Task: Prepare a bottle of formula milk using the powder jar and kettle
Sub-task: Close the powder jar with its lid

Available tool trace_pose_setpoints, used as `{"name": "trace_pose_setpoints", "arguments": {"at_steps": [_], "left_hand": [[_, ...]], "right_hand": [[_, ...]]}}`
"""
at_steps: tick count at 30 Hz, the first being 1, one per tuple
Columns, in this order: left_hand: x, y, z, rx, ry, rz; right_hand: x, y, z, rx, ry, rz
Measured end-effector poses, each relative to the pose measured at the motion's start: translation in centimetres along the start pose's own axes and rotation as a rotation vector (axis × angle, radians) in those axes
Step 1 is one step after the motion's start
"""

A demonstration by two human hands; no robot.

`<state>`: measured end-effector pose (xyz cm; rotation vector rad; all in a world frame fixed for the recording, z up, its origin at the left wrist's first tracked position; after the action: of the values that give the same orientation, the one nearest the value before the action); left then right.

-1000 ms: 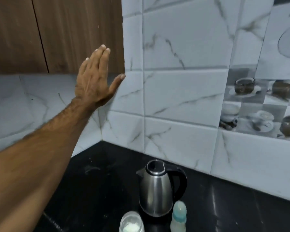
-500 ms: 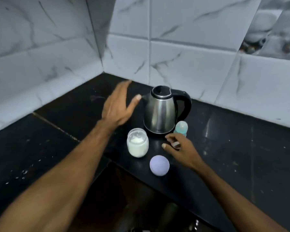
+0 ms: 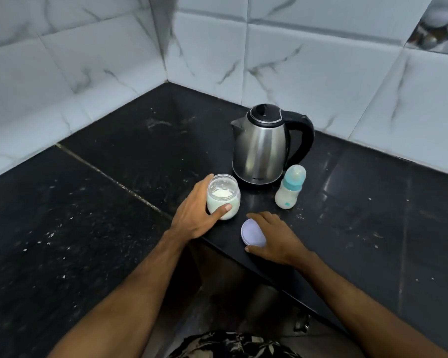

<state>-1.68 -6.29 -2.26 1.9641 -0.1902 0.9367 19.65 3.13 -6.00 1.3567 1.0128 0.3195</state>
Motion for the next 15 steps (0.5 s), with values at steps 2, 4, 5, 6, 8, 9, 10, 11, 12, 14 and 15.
{"name": "trace_pose_setpoints", "arguments": {"at_steps": [2, 4, 5, 6, 8, 9, 10, 11, 12, 14, 15], "left_hand": [[-0.1, -0.1, 0.0, 0.002, 0.017, 0.017], [-0.2, -0.2, -0.1, -0.001, 0.028, 0.021], [-0.3, -0.2, -0.1, -0.004, 0.033, 0.021], [-0.3, -0.3, -0.2, -0.009, 0.038, 0.022], [-0.3, -0.4, -0.3, -0.014, 0.047, 0.038], [-0.3, -0.4, -0.3, -0.011, 0.05, 0.054], [-0.3, -0.4, -0.3, -0.004, 0.052, 0.072], [-0.4, -0.4, -0.4, 0.002, 0.051, 0.088], [-0.4, -0.4, -0.4, 0.005, 0.047, 0.1], [-0.5, -0.4, -0.6, 0.011, 0.032, 0.116], [-0.6, -0.4, -0.7, 0.011, 0.03, 0.12]], "right_hand": [[-0.2, 0.6, -0.3, 0.028, -0.038, -0.081], [-0.6, 1.6, -1.1, 0.046, -0.053, -0.115], [-0.9, 2.1, -1.6, 0.056, -0.048, -0.11], [-1.1, 2.6, -2.3, 0.063, -0.041, -0.102], [-1.8, 3.7, -3.9, 0.063, -0.017, -0.072], [-2.3, 4.3, -4.7, 0.053, -0.001, -0.049], [-2.7, 4.9, -5.4, 0.036, 0.013, -0.016], [-3.2, 5.5, -6.1, 0.021, 0.03, 0.019], [-3.6, 6.1, -6.8, 0.011, 0.046, 0.047], [-4.5, 7.1, -7.8, 0.019, 0.088, 0.068], [-4.9, 7.6, -8.3, 0.031, 0.11, 0.069]]}}
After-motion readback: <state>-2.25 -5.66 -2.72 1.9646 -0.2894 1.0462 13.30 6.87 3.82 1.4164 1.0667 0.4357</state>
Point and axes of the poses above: each hand's wrist, its own z-axis away from the middle knuckle, its own y-axis out of the back of the hand, x = y × z, the point moved 2 cm from there along -z, towards the middle knuckle, and after that the axes turned 14 degrees about x, right-handed, at the moved point
